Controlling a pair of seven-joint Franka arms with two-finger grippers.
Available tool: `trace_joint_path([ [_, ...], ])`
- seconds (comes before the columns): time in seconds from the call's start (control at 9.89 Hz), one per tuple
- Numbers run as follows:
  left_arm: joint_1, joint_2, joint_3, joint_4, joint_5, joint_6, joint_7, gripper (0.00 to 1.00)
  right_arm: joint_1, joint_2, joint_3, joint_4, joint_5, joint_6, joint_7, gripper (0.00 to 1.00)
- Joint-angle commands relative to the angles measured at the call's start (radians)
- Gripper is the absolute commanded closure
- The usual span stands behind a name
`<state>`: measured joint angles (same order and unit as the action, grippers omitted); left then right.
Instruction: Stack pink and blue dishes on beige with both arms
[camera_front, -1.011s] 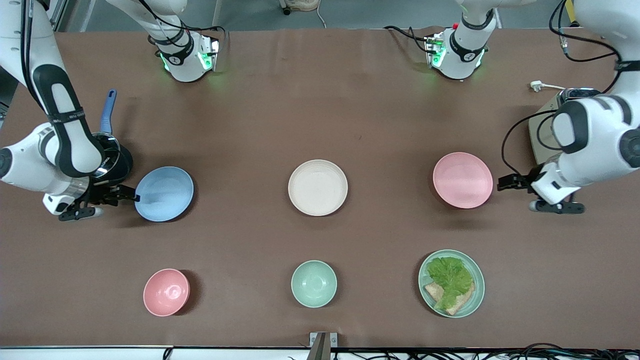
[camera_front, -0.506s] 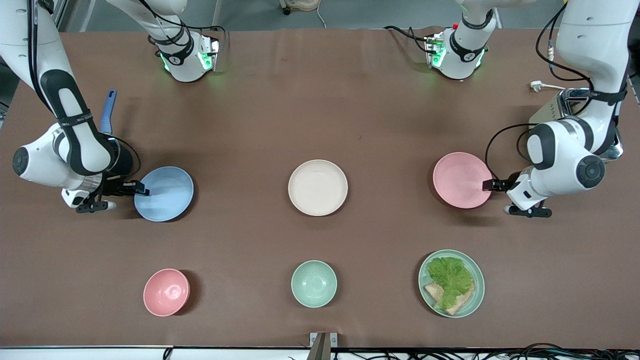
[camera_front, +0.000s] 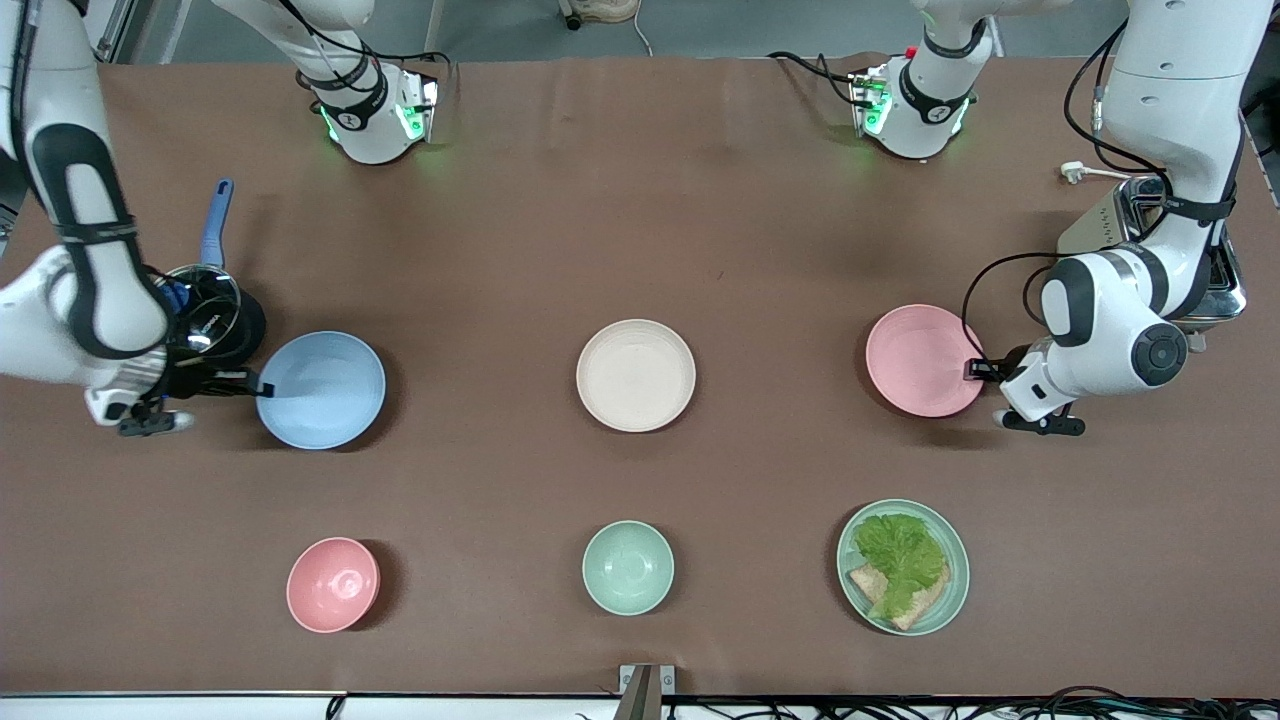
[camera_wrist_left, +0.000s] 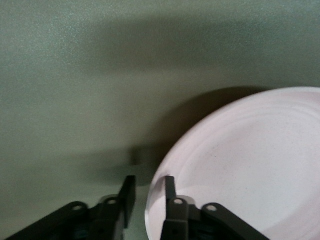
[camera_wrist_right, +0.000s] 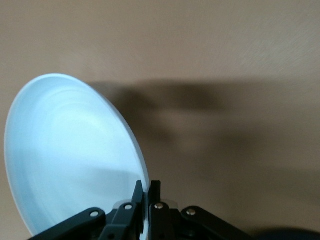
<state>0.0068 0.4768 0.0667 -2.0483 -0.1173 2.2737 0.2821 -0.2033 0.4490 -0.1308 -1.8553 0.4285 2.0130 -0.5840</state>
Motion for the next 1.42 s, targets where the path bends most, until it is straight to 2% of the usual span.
trace_joint_path([
  [0.0, 0.013, -0.015, -0.014, -0.012, -0.013, 0.009, 0.029, 1.00, 0.025, -0.004, -0.015, 0.187, -0.115, -0.191, 0.157, 0.99],
  [0.2, 0.013, -0.123, -0.065, 0.003, -0.013, -0.086, 0.008, 1.00, 0.060, -0.004, -0.015, 0.293, -0.135, -0.285, 0.260, 0.99],
  [0.3, 0.013, -0.183, -0.123, 0.034, -0.013, -0.159, -0.057, 1.00, 0.090, -0.004, -0.010, 0.333, -0.157, -0.321, 0.315, 0.99],
  [0.51, 0.007, -0.179, -0.307, 0.139, -0.013, -0.215, -0.301, 1.00, 0.143, -0.009, -0.001, 0.370, -0.159, -0.349, 0.439, 0.99],
  [0.71, -0.010, -0.097, -0.453, 0.227, -0.010, -0.201, -0.499, 1.00, 0.148, -0.013, 0.072, 0.373, -0.162, -0.350, 0.556, 0.99],
  [0.91, -0.046, 0.015, -0.545, 0.253, 0.001, -0.095, -0.625, 1.00, 0.166, -0.015, 0.126, 0.370, -0.192, -0.336, 0.653, 0.99],
  [1.11, -0.147, 0.116, -0.553, 0.275, 0.005, 0.062, -0.723, 1.00, 0.171, -0.013, 0.160, 0.358, -0.206, -0.310, 0.700, 0.99],
  [1.31, -0.201, 0.236, -0.553, 0.371, 0.088, 0.084, -0.825, 1.00, 0.197, -0.012, 0.209, 0.319, -0.205, -0.245, 0.789, 0.99],
])
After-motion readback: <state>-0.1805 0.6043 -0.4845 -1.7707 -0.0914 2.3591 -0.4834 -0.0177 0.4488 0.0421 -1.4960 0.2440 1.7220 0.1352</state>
